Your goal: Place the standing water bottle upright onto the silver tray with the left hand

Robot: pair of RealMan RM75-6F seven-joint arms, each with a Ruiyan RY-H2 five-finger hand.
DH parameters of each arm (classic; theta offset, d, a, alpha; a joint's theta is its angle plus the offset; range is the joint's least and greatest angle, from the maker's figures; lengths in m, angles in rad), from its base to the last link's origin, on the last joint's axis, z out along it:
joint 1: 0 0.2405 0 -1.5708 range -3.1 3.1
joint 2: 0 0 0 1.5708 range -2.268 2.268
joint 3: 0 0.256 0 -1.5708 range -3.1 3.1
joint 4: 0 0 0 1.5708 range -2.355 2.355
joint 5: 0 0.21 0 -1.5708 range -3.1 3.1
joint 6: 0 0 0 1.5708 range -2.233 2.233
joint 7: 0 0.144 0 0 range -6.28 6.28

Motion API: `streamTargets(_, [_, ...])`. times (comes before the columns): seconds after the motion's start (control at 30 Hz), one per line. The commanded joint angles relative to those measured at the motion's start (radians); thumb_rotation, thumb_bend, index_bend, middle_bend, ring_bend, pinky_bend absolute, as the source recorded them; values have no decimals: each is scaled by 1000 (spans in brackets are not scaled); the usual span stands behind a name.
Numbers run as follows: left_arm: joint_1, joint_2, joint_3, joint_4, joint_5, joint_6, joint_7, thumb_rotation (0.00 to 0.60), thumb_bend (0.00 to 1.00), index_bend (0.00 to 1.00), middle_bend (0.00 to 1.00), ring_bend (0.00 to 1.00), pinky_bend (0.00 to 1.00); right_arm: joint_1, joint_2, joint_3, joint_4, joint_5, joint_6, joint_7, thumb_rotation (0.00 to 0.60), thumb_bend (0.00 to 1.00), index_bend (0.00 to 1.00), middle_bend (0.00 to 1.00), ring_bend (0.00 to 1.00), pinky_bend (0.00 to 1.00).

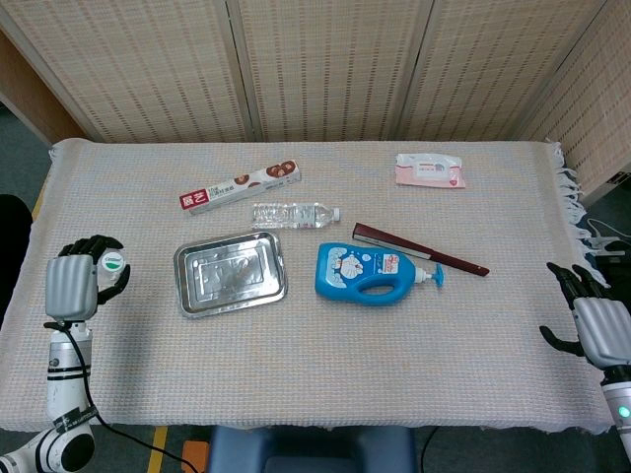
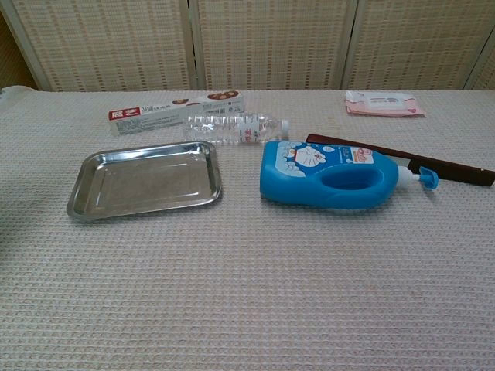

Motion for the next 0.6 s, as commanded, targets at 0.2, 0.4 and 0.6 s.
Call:
streamTargets(0.2, [36,86,-104,-359,-254,-211,-769,600,569,605,744,528,549,1,2,-2,0,-3,-4,5,600,189,39,110,0,180])
streamTargets(0.4, [55,182,-142,-423,-312,-358,-949,600,569,605,745,528,548,3,3,-3,0,-1,-11,3,600,189,39,110,0,180])
streamTargets(0.6, [24,97,-49,-284,-205,-178,-601,600,567,605,743,528,545,4,3,-4,-1,0,-13,-1,600,189,39,110,0,180])
